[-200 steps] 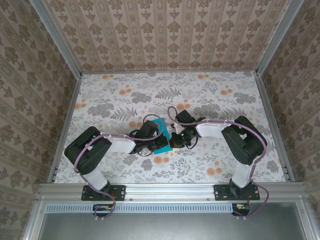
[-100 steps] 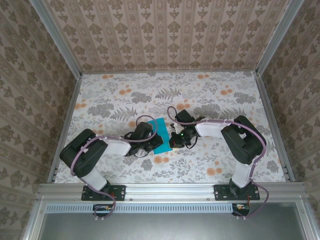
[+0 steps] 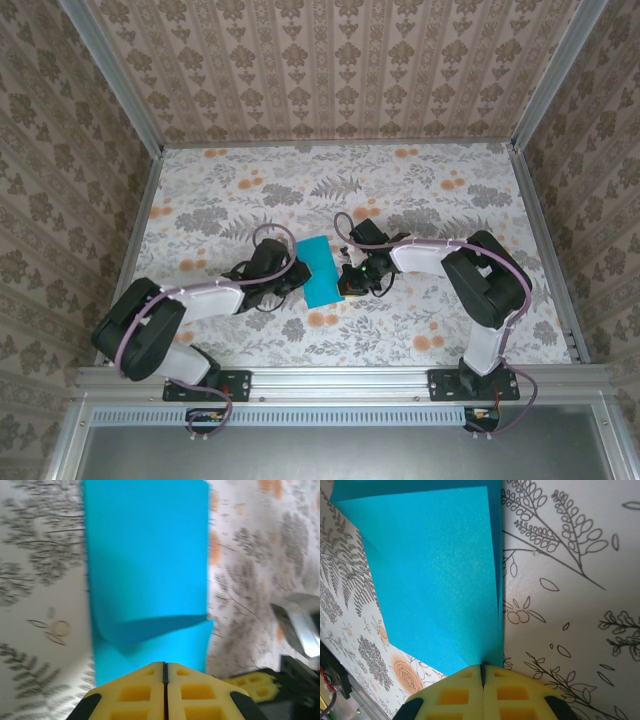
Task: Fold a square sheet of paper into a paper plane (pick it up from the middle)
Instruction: Fold the triangle a second time at the center of the table.
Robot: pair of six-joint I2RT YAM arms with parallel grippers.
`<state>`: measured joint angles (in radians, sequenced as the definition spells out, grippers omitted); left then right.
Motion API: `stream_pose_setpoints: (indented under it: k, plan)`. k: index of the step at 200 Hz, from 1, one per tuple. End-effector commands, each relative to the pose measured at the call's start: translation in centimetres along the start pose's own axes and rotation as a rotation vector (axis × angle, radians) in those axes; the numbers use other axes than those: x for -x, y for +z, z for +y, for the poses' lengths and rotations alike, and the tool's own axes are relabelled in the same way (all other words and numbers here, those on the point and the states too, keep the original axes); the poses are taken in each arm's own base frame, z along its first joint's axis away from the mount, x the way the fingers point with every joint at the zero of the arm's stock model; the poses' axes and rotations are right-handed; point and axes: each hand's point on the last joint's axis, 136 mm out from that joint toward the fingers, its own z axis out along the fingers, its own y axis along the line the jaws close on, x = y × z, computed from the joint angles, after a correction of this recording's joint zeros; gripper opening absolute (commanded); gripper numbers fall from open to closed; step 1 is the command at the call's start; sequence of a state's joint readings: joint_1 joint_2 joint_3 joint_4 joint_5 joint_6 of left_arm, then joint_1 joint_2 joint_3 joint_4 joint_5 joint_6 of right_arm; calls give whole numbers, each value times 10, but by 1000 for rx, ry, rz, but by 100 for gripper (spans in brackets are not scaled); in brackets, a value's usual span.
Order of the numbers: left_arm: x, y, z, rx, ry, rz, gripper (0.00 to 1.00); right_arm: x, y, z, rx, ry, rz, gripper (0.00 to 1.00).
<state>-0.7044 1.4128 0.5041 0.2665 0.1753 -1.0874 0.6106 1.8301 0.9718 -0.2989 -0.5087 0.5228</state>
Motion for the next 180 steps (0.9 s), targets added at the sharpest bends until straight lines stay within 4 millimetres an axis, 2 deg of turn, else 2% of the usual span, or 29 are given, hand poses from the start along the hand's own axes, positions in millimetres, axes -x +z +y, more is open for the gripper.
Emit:
stream_pose_setpoints:
  k: [1,51,76,99,125,180]
  plan:
    - [-1,-4,-16,-13,78,-14,9,-33,14,-59,-222,89,90,0]
    - [-15,23,-36,-65,121,70,9,-34,16,-59,-216,93,92,0]
    - [-19,37,-33,-52,115,97,9,-35,16,-59,-211,92,93,0]
    - [-21,45,-14,1,80,92,8,-36,16,-60,-215,96,95,0]
    - [-17,45,14,69,25,52,8,-38,17,-62,-218,99,100,0]
    - [-3,27,67,178,-71,-35,7,-44,18,-70,-248,113,117,0]
